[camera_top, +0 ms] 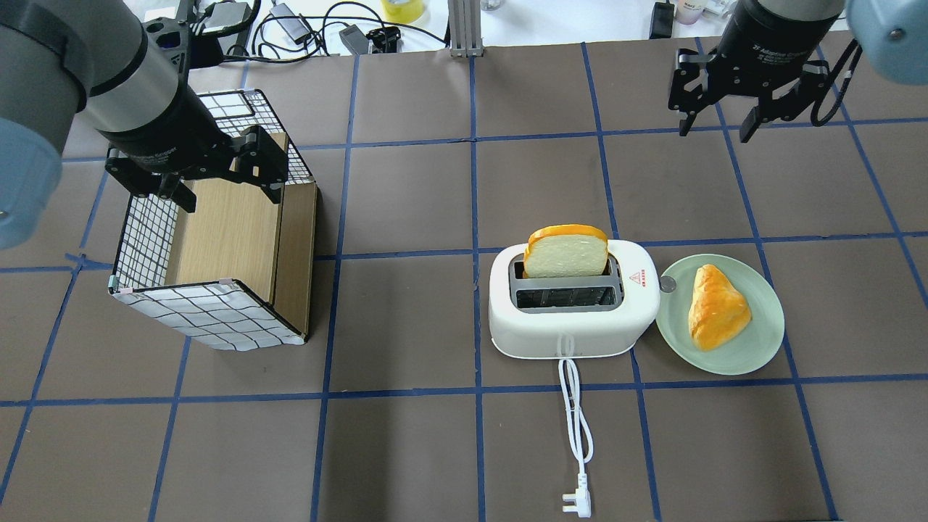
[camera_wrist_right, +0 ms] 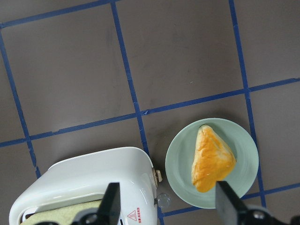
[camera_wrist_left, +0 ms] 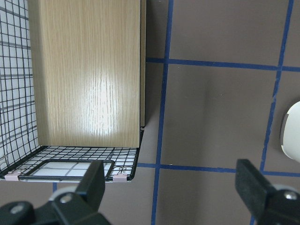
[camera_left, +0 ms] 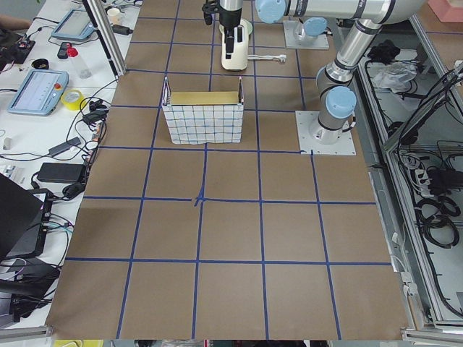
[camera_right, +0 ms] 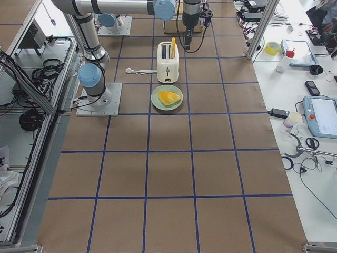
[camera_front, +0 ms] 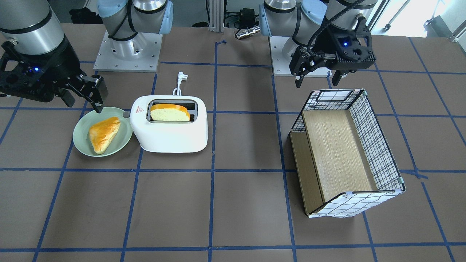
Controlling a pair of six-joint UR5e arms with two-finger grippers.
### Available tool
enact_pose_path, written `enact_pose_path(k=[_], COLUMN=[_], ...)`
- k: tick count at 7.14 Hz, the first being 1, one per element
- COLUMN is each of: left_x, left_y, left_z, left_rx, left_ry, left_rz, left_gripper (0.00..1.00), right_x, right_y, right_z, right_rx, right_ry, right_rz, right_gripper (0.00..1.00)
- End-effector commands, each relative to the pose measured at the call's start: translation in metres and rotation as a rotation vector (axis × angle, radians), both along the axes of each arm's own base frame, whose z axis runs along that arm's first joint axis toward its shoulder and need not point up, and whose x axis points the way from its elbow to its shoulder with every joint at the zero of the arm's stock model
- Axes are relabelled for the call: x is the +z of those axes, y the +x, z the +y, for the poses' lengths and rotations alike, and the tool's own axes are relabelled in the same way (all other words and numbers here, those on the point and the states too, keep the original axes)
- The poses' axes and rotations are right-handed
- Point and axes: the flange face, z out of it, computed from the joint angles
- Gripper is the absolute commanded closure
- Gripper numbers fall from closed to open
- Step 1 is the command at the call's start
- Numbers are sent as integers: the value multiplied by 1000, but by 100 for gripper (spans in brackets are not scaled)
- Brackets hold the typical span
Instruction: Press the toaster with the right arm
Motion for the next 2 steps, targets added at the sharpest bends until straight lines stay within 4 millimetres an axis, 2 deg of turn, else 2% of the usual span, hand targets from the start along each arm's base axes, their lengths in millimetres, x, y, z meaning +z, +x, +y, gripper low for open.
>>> enact_pose_path(k=[1,2], left_x=[0,0], left_y=[0,0], left_z=[0,0], left_rx=[0,0], left_ry=[0,0], left_rz=[0,-2], left_gripper=[0,0], right_x=[1,1], right_y=[0,0], right_z=[-1,-1], right_rx=[8,9], right_ry=[-11,-11], right_rz=[2,2], right_gripper=[0,0])
